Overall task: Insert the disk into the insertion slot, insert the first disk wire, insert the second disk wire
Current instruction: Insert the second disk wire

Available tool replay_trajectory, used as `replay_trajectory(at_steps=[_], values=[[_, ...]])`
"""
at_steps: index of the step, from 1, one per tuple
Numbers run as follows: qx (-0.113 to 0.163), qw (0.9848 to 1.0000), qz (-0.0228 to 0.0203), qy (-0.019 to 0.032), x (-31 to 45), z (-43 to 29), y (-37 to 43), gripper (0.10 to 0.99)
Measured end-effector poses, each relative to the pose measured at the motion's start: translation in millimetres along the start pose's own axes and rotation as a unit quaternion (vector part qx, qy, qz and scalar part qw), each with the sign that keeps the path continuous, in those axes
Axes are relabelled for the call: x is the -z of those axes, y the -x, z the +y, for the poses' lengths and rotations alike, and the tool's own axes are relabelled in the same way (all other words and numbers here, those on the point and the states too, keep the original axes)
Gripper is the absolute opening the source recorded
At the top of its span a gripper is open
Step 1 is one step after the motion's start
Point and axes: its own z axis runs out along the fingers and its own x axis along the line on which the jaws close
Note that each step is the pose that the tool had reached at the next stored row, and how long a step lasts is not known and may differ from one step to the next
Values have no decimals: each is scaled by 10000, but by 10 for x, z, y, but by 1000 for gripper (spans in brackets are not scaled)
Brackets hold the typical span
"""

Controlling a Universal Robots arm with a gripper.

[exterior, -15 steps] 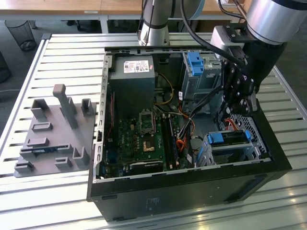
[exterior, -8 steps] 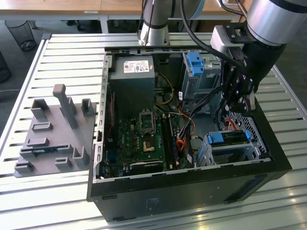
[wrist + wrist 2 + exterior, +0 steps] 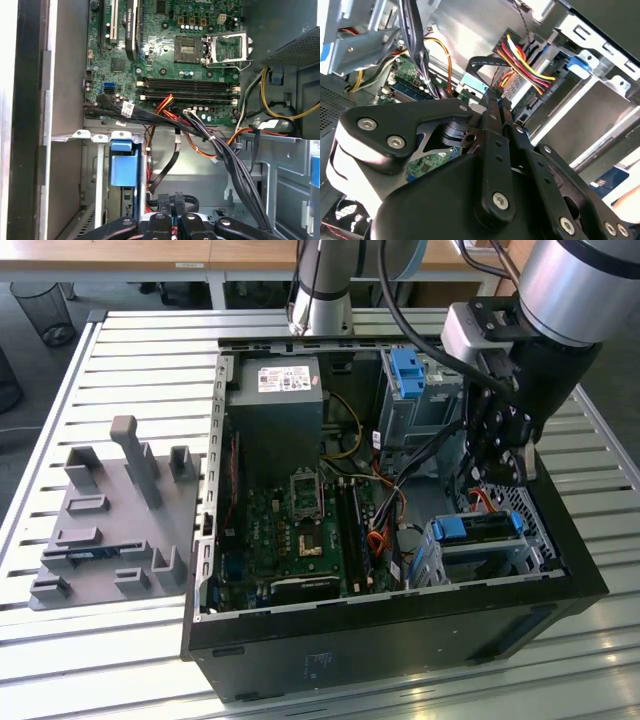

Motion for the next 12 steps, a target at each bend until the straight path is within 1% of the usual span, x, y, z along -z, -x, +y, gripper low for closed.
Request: replay_trajectory(at_steps=[6, 12], values=[[0, 10000, 0, 0, 3, 2, -89, 149], [14, 10000, 0, -4, 3, 2, -118, 149]])
